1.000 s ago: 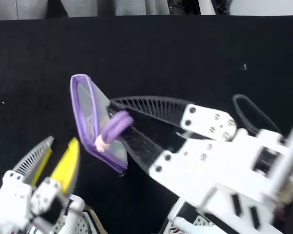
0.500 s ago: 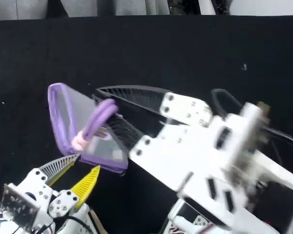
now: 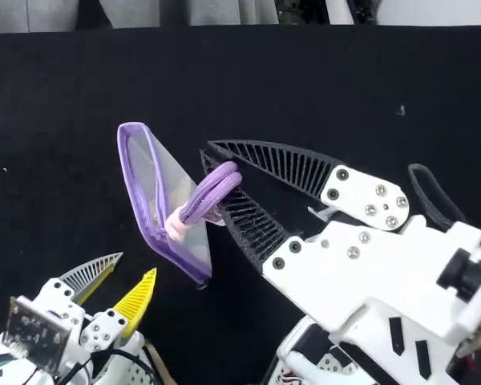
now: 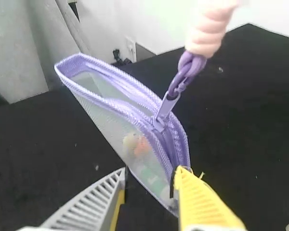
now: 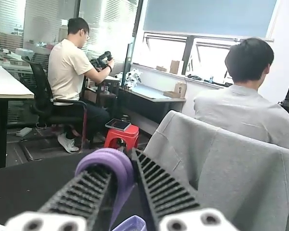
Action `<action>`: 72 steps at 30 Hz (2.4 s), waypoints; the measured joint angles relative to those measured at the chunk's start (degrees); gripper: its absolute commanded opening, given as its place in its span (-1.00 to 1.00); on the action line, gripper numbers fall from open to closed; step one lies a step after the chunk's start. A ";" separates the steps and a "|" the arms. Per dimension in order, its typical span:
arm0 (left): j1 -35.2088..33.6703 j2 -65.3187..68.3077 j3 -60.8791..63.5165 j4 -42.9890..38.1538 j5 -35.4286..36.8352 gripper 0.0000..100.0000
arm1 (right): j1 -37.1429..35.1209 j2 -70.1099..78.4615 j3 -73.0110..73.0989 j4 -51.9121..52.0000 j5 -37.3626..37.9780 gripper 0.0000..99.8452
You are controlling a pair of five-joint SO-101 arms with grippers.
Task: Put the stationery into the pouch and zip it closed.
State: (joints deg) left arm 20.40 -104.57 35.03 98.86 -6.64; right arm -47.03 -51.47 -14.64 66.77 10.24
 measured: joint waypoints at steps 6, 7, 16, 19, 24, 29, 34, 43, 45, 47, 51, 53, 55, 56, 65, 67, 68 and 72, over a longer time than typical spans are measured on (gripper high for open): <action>3.78 0.00 4.13 -3.60 0.00 -0.66 | -0.09 0.00 2.81 -2.20 0.00 -0.98; 5.80 0.00 5.45 -4.57 0.00 -0.67 | -0.09 0.00 3.69 -2.73 0.00 -0.98; 10.29 0.00 8.35 -9.05 2.37 -0.66 | -2.46 0.18 5.19 -3.52 0.00 -0.98; 7.03 0.00 9.76 -10.11 2.37 -0.66 | -2.46 -1.85 5.19 -3.52 0.00 -0.98; 0.88 0.00 17.49 -16.70 0.26 -0.66 | -2.46 -5.01 5.19 -3.52 0.00 -0.98; -5.80 0.00 22.15 -19.78 -2.20 -0.67 | -2.46 -6.15 5.80 -3.52 0.00 -0.98; -14.51 0.00 22.15 -19.87 -6.86 -0.67 | -2.46 -6.24 5.80 -3.52 0.00 -0.98; -18.37 0.00 17.93 -18.73 -8.53 -0.67 | -2.46 -6.42 6.07 -3.52 0.00 -0.98; -17.05 0.00 14.07 -16.70 -8.53 -0.67 | -2.46 -6.68 6.86 -3.96 0.00 -0.98; -13.71 0.00 10.02 -13.89 -9.93 -0.67 | -2.46 -6.68 8.00 -4.75 0.00 -0.98; -4.40 0.00 3.08 -7.21 -14.51 -0.67 | -2.46 -6.68 9.85 -6.77 0.00 -0.98; -0.35 0.00 0.44 -4.04 -15.82 -0.67 | -2.46 -6.68 9.93 -7.12 0.00 -0.98; 2.64 0.00 -1.67 -1.93 -16.26 -0.67 | -2.46 -6.68 9.93 -7.65 0.00 -0.98; 3.69 0.00 -2.29 -1.14 -16.26 -0.67 | -2.46 -6.68 9.93 -7.82 0.00 -0.98; 5.45 0.00 -1.32 1.49 -16.44 -0.67 | -2.46 -1.32 10.37 -14.51 0.00 -0.98; 5.45 0.00 0.97 0.79 -16.62 -0.67 | -2.46 1.41 10.37 -16.53 0.00 -0.98; 5.54 0.00 2.37 0.09 -16.70 -0.67 | -2.46 2.90 10.37 -17.41 0.00 -0.98; 5.71 0.00 6.15 -2.20 -16.70 -0.67 | -2.46 6.15 10.37 -18.81 0.00 -0.98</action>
State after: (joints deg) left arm 26.11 -104.57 41.19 96.66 -23.34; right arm -49.49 -45.32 -4.26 47.96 10.24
